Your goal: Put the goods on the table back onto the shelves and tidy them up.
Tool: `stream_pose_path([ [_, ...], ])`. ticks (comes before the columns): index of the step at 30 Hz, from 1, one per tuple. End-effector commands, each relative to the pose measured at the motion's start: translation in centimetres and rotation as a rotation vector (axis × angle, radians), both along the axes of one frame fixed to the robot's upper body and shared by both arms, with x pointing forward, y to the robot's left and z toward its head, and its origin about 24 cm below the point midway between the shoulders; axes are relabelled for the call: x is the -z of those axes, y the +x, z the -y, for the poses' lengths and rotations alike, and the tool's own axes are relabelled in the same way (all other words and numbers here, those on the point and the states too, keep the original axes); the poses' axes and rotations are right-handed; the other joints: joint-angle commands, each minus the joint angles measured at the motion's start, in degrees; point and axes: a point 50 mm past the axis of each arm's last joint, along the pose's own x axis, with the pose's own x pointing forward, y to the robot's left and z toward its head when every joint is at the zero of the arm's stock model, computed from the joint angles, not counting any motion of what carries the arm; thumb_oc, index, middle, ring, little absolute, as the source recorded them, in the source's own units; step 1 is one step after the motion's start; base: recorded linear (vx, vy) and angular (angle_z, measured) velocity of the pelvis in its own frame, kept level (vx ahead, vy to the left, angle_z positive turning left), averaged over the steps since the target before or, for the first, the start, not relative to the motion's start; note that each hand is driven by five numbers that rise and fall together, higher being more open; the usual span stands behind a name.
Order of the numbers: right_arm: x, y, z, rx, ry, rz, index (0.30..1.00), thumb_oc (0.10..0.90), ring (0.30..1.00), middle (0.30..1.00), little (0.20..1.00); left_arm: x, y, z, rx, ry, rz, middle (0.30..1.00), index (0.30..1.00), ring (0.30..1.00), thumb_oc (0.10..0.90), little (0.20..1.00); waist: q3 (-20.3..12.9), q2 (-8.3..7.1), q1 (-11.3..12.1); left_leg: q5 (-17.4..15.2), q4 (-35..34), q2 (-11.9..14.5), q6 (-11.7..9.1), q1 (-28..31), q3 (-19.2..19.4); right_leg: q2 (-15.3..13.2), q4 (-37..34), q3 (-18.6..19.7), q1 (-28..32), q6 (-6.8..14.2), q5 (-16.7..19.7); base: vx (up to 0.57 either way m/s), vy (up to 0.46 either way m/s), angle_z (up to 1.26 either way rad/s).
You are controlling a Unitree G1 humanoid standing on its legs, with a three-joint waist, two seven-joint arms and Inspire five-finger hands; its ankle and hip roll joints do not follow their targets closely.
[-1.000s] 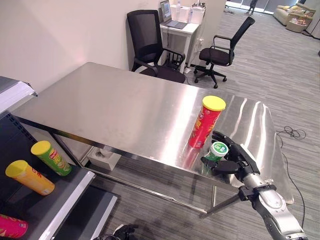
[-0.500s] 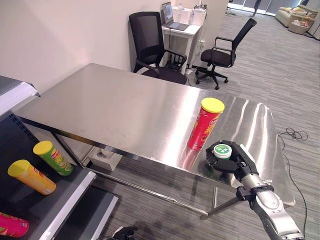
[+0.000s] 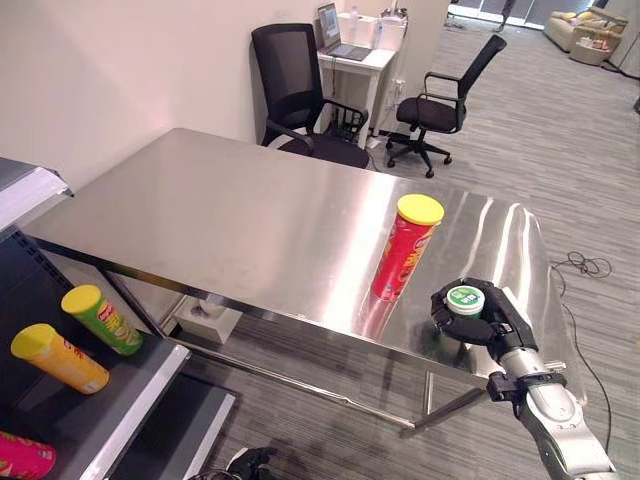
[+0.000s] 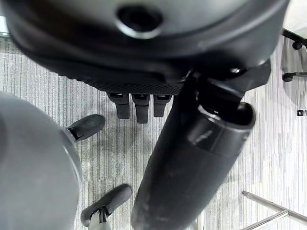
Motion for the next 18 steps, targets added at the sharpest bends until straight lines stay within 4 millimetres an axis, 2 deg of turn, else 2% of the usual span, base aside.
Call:
stream_pose_path([
  [1,-7.6,0.4,0.1,-0.075,-0.011,0.378,0.300,0.400,0.300,0.300,0.300,-0.8,3.0,0.3,0.038,-0.007,0.069,0.900,0.900,0.900,0.800,0.900,0.42,-0.13,0.18,-6.92,0.58,-1.07,-0.41,4.40,-1.46,2.32,2.20,1.60,3.15,0.81,-5.44,-0.02,-0.009,-0.05],
  [3,-8.6,-0.4,-0.8,-0.182,-0.002,0.410,0.300,0.400,0.300,0.300,0.300,-0.8,2.9,0.1,0.031,-0.012,0.068,0.900,0.900,0.900,0.800,0.900,0.52,-0.07,-0.23,-6.76,0.58,-0.91,-0.58,4.20,-1.11,2.50,2.48,1.83,2.61,0.89,-5.43,-0.03,-0.027,-0.03],
  [6,-9.0,-0.9,-1.9,-0.277,0.000,0.410,0.300,0.400,0.300,0.300,0.300,-0.8,2.7,-0.1,0.030,-0.015,0.066,0.900,0.900,0.900,0.800,0.900,0.51,0.02,-0.41,-6.65,0.58,-0.82,-0.68,4.04,-0.94,2.67,2.69,2.06,2.25,0.94,-5.46,-0.02,-0.021,-0.03],
  [8,-9.2,-1.3,-4.1,-0.436,-0.026,0.393,0.300,0.400,0.300,0.300,0.300,-0.8,2.8,0.1,0.048,-0.023,0.071,0.900,0.900,0.900,0.800,0.900,0.68,0.19,-0.34,-6.41,0.58,-0.55,-0.87,3.98,-0.74,2.74,3.02,2.11,1.92,0.96,-5.49,-0.03,-0.032,-0.01],
  [10,-8.9,-1.2,-4.9,-0.481,-0.022,0.379,0.300,0.400,0.300,0.300,0.300,-0.8,2.8,0.2,0.054,-0.024,0.073,0.900,0.900,0.900,0.800,0.900,0.74,0.26,-0.29,-6.31,0.58,-0.48,-0.91,3.95,-0.71,2.78,3.16,2.17,1.78,0.94,-5.49,-0.02,-0.019,-0.05],
  [13,-8.1,-1.3,-7.3,-0.592,-0.042,0.338,0.300,0.400,0.300,0.300,0.300,-0.9,3.3,0.7,0.084,-0.027,0.084,0.900,0.900,0.900,0.800,0.900,1.00,0.53,0.12,-6.02,0.58,-0.35,-1.05,3.92,-0.72,2.80,3.46,1.96,1.63,0.90,-5.52,-0.04,-0.022,-0.07],
  [14,-7.6,-1.2,-9.2,-0.639,-0.073,0.332,0.300,0.400,0.300,0.300,0.300,-1.0,3.6,0.9,0.089,-0.017,0.092,0.900,0.900,0.900,0.800,0.900,1.20,0.61,0.43,-5.84,0.58,-0.31,-1.09,3.85,-0.89,2.82,3.63,1.85,1.62,0.74,-5.66,-0.05,-0.033,-0.02],
  [16,-7.4,-1.0,-10.9,-0.668,-0.086,0.351,0.300,0.400,0.300,0.300,0.300,-1.1,4.1,1.0,0.084,-0.003,0.105,0.900,0.900,0.900,0.800,0.900,1.42,0.65,0.88,-5.64,0.58,-0.24,-1.10,3.80,-1.09,2.76,3.86,1.64,1.61,0.60,-5.75,-0.02,-0.022,0.01],
  [18,-7.4,-0.8,-11.7,-0.678,-0.089,0.359,0.300,0.400,0.300,0.300,0.300,-1.2,4.3,1.0,0.083,0.004,0.111,0.900,0.900,0.900,0.800,0.900,1.56,0.63,0.96,-5.56,0.58,-0.22,-1.10,3.82,-1.26,2.73,3.97,1.50,1.66,0.52,-5.83,-0.01,-0.032,0.04],
])
